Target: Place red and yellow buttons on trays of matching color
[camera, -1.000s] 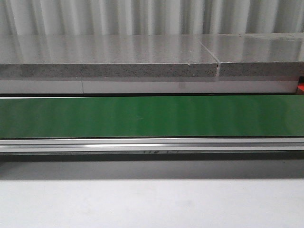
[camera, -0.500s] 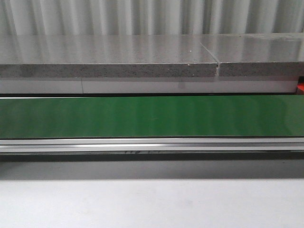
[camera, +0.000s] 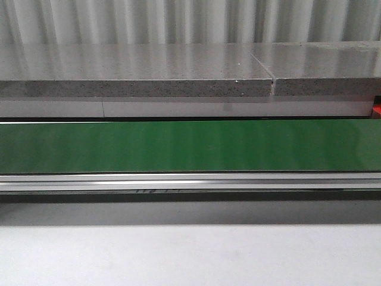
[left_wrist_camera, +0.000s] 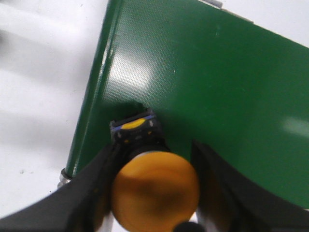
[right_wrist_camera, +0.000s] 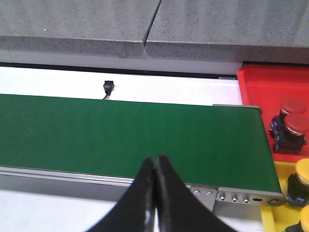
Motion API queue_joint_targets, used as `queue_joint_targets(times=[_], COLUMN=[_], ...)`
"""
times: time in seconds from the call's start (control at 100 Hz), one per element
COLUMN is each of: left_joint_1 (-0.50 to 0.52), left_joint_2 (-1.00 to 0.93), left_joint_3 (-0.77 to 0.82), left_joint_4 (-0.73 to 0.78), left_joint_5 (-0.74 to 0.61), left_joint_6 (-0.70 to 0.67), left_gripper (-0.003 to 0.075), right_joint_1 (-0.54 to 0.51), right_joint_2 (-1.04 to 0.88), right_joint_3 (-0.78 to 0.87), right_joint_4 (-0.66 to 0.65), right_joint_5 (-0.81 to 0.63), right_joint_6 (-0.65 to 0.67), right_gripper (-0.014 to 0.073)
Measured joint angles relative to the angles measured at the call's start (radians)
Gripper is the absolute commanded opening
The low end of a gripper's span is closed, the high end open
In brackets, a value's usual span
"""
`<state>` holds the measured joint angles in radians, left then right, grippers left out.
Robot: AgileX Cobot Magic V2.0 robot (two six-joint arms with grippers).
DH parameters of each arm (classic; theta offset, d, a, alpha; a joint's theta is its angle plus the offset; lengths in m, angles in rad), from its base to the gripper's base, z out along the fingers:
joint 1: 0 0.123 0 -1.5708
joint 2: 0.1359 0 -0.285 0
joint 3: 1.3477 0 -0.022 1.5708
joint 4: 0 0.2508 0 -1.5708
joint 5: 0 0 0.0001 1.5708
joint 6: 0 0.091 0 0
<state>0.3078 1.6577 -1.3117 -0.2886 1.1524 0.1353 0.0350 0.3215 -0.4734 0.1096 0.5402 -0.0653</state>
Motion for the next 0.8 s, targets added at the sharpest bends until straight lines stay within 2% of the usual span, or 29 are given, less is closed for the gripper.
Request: queue_joint_targets(times=[0.1, 0.22, 0.29, 0.8], left_joint_1=[0.0, 0.0, 0.0, 0.002], left_joint_2=[0.0, 0.0, 0.0, 0.0], left_joint_3=[0.0, 0.0, 0.0, -0.077], left_joint_4=[0.0, 0.002, 0.002, -0.1], left_joint_5=[0.0, -0.003, -0.008, -0.054], left_joint_6=[0.0, 0.0, 0.0, 0.0], left_gripper=[0.0218, 0.0419, 0.0484, 0.0493], right_joint_1=[0.0, 0.0, 0.0, 0.0], right_joint_2=[0.0, 0.0, 0.0, 0.0], right_joint_3=[0.0, 0.0, 0.0, 0.0], right_joint_4=[0.0, 0.0, 0.0, 0.0], right_joint_5=[0.0, 0.0, 0.0, 0.0], right_joint_6=[0.0, 0.0, 0.0, 0.0], right_gripper=[-0.0106, -0.0106, -0.0106, -0.0106])
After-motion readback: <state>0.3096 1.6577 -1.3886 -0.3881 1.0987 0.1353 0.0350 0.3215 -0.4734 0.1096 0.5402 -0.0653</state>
